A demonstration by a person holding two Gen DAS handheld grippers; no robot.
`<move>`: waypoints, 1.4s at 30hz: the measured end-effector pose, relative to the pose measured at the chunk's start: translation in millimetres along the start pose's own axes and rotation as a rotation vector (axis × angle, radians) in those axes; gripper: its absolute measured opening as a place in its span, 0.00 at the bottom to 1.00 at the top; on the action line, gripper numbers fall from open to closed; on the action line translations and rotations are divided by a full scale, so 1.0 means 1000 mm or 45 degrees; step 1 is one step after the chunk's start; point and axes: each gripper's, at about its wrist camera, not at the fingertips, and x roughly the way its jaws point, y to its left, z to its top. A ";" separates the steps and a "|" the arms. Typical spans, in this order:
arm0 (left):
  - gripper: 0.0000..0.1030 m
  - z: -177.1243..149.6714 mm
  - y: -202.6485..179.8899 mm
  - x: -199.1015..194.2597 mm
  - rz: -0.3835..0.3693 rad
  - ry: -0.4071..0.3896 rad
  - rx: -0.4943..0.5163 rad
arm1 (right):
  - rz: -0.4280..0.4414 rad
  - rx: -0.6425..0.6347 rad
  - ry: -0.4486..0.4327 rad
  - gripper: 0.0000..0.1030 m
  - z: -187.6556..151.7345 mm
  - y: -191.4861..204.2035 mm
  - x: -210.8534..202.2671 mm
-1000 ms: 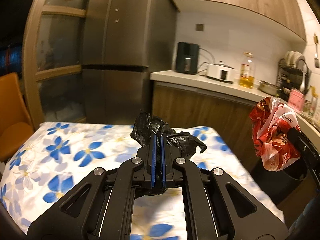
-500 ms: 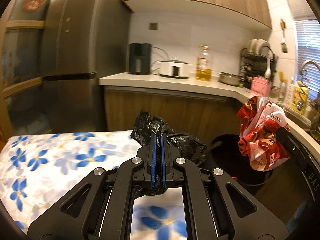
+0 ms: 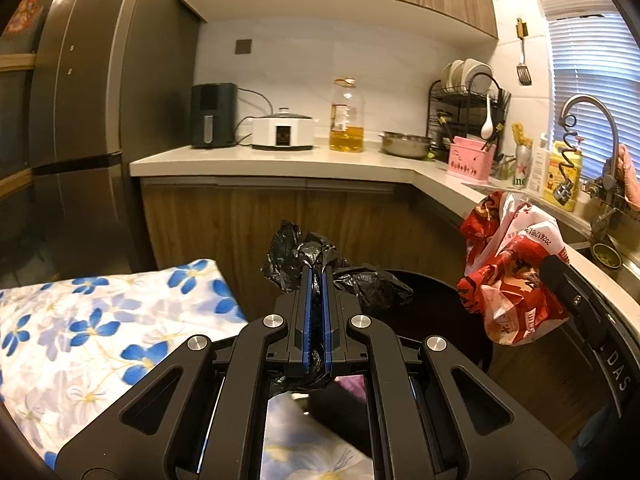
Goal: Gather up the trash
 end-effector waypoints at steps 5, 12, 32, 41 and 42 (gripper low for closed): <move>0.03 -0.001 -0.011 0.010 -0.017 0.002 0.008 | -0.014 0.017 0.010 0.04 0.001 -0.011 0.008; 0.04 -0.002 -0.019 0.023 -0.042 0.008 -0.002 | -0.025 0.024 0.036 0.04 -0.001 -0.019 0.019; 0.72 -0.011 0.006 0.013 0.064 0.005 -0.017 | -0.056 0.005 0.102 0.68 -0.007 -0.017 0.019; 0.86 -0.029 0.041 -0.053 0.247 -0.009 0.002 | -0.011 -0.069 0.162 0.84 -0.013 0.017 -0.013; 0.87 -0.032 0.047 -0.063 0.267 -0.006 -0.004 | -0.012 -0.071 0.170 0.85 -0.014 0.022 -0.018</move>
